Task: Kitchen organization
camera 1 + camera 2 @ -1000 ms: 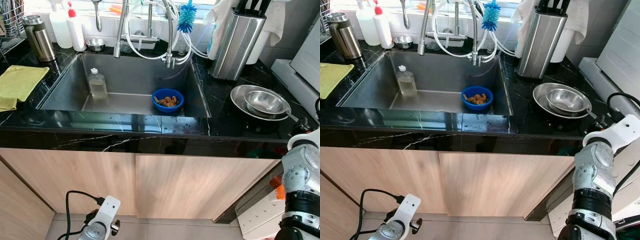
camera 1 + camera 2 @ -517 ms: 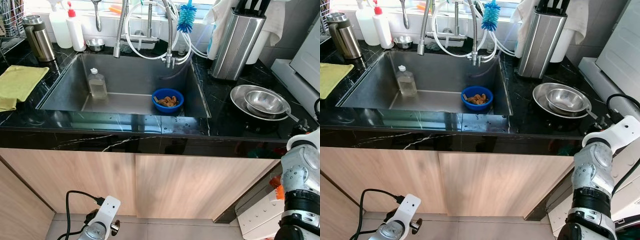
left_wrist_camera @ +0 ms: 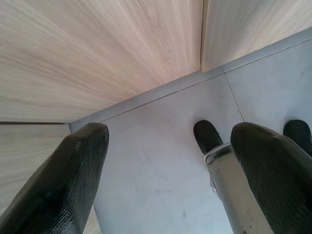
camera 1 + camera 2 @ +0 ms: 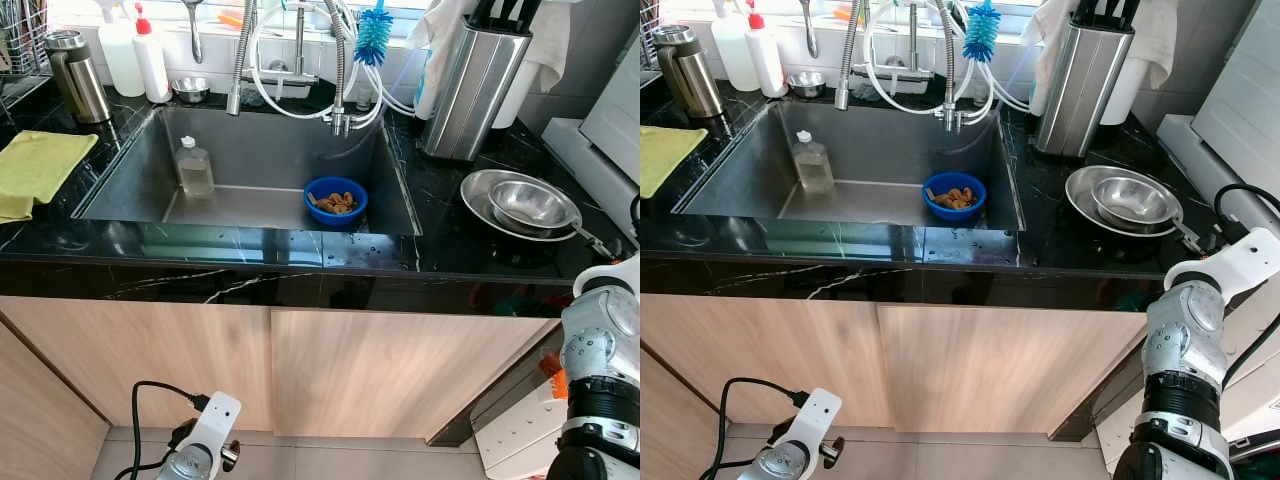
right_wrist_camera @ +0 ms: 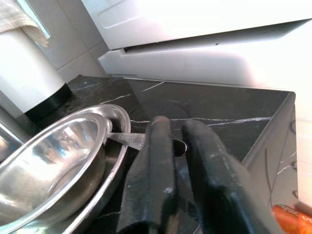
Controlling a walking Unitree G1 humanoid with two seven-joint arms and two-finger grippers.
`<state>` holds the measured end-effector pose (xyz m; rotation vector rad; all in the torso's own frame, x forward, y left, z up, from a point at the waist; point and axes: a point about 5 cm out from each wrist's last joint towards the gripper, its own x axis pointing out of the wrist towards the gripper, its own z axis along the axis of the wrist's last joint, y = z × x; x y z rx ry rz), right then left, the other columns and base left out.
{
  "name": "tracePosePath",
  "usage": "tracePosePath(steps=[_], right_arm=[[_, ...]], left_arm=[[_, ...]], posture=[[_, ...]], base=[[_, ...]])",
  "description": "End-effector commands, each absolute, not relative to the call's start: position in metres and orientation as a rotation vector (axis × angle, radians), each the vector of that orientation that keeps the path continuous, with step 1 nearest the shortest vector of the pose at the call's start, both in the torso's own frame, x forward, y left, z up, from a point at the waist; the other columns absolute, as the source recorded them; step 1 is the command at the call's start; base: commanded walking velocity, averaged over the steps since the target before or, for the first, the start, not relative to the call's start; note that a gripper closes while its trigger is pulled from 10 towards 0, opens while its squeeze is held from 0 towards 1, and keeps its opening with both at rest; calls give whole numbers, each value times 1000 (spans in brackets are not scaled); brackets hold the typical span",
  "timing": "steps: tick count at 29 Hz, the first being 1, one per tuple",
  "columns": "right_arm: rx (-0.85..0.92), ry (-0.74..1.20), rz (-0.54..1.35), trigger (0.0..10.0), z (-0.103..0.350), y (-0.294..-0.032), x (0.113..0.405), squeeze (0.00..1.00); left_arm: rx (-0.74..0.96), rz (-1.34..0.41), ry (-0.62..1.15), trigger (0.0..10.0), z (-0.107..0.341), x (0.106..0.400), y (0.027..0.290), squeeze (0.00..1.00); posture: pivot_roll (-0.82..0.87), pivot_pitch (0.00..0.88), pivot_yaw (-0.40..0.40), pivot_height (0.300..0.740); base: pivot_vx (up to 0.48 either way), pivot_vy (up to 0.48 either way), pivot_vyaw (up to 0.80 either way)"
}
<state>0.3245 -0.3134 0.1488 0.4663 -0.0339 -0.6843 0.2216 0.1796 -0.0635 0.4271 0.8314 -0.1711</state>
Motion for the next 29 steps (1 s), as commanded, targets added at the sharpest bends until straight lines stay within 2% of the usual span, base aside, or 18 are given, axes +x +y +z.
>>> tracePosePath(steps=[1, 10, 11, 15, 16, 29], right_arm=[[472, -46, -694, 0, 153, -318, 325, 0], [460, -64, -675, 78, 158, -316, 327, 0], [451, -66, -661, 2471, 159, -315, 328, 0], [448, -67, -655, 2471, 159, -314, 329, 0], [433, -77, -638, 10000, 162, -312, 330, 0], [299, -154, -456, 10000, 183, -289, 341, 0]], left_arm=[[454, -185, 847, 10000, -65, 219, 179, 0], [457, -186, 845, 10000, -65, 220, 179, 0], [458, -186, 845, 10000, -65, 220, 179, 0], [458, -186, 845, 10000, -65, 220, 179, 0], [458, -185, 845, 10000, -65, 220, 179, 0], [453, -181, 841, 10000, -64, 221, 178, 0]], posture=[[139, 40, -103, 740], [139, 41, -104, 740], [139, 41, -104, 740], [139, 41, -104, 740], [138, 43, -105, 740], [138, 45, -108, 740]], base=[[0, 0, 0], [0, 0, 0], [0, 0, 0], [0, 0, 0], [0, 0, 0], [0, 0, 0]])
